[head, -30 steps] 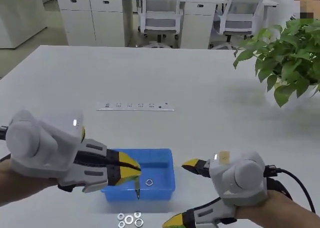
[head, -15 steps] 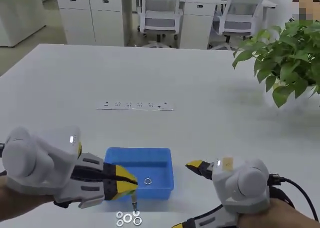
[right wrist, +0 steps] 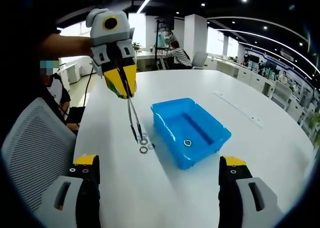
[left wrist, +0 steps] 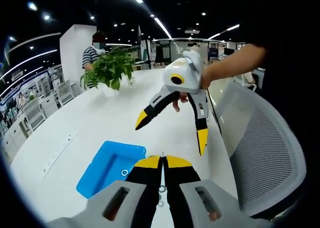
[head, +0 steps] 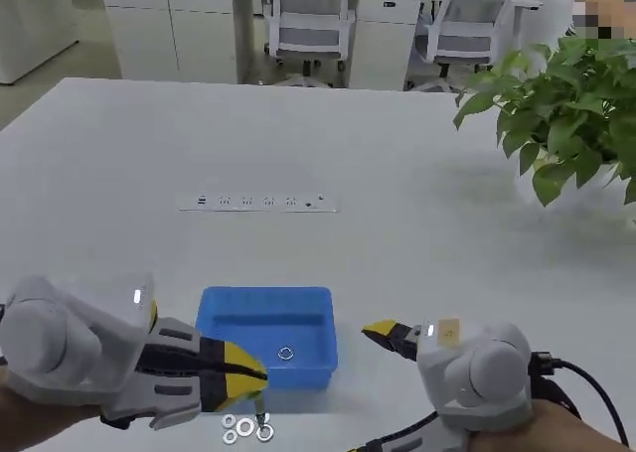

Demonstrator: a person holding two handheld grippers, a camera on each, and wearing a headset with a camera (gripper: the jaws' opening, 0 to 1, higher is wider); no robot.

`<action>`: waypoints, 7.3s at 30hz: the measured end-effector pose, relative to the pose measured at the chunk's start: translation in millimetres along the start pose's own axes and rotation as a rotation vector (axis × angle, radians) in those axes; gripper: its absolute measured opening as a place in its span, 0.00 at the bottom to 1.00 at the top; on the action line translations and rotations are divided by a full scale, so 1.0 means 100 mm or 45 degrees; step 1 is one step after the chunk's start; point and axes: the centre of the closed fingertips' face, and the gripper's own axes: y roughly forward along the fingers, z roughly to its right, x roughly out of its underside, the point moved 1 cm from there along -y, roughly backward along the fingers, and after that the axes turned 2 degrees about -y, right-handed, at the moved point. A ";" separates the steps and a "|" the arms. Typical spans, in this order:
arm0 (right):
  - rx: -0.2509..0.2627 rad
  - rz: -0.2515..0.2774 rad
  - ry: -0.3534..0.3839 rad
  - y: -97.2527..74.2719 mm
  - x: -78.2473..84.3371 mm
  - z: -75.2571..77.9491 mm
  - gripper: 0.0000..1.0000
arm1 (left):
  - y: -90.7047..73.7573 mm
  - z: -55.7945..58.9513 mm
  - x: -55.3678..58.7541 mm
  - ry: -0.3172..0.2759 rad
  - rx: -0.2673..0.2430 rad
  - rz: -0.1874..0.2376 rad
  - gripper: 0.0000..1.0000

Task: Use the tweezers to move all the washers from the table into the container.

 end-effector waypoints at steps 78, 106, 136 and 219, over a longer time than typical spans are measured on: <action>-0.244 -0.015 -0.183 0.46 -0.06 -0.33 0.41 | 0.18 0.01 0.18 -0.037 0.067 -0.032 0.05; -0.340 -0.025 -0.292 0.72 -0.09 -0.39 0.11 | 0.19 -0.02 0.19 -0.089 0.067 -0.037 0.05; -0.356 -0.029 -0.284 0.68 -0.16 -0.43 0.09 | 0.12 0.01 0.16 -0.110 0.031 -0.025 0.13; -0.247 -0.005 -0.345 0.78 -0.55 0.40 0.09 | -0.35 -0.26 0.22 -0.338 -0.331 0.106 0.98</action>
